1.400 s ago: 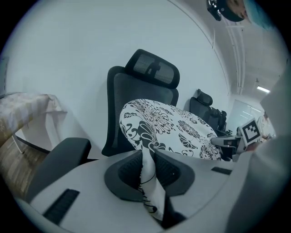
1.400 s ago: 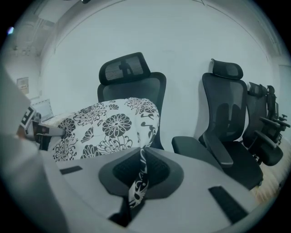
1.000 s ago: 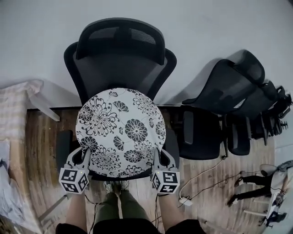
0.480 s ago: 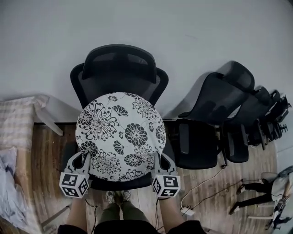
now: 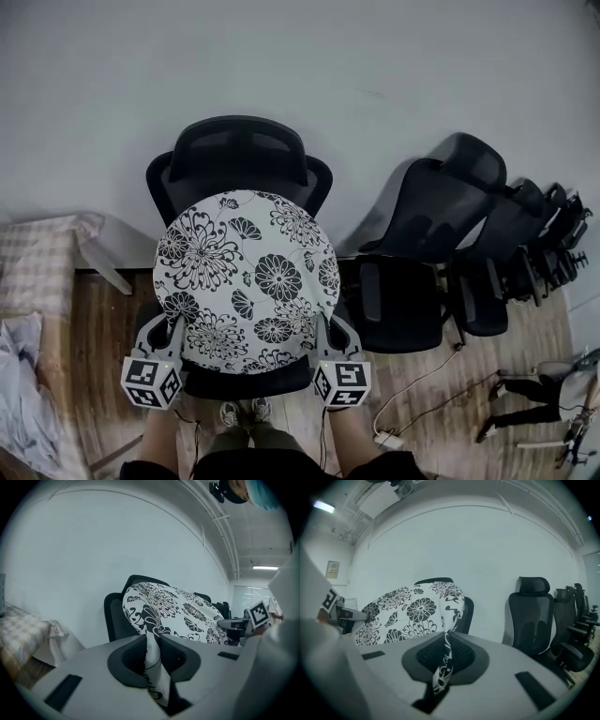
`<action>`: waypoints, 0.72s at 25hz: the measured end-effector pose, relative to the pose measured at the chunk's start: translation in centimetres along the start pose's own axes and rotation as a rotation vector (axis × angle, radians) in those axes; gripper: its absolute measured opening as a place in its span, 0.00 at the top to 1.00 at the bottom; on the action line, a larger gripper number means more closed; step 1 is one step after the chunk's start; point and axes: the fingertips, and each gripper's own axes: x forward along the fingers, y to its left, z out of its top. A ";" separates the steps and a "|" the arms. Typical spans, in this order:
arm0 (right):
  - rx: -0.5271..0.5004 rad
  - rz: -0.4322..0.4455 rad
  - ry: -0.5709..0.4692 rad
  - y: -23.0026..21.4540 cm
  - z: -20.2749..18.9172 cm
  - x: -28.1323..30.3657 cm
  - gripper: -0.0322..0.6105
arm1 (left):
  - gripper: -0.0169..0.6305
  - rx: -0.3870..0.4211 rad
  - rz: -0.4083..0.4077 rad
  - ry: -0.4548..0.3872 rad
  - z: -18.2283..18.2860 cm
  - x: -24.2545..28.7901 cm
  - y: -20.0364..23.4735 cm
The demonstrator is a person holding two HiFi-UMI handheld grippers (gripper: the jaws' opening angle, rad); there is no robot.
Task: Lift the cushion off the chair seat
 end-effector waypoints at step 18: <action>-0.043 -0.008 -0.130 -0.2 -0.1 0.1 0.91 | 0.89 0.042 -0.015 -0.122 -0.7 0.6 0.2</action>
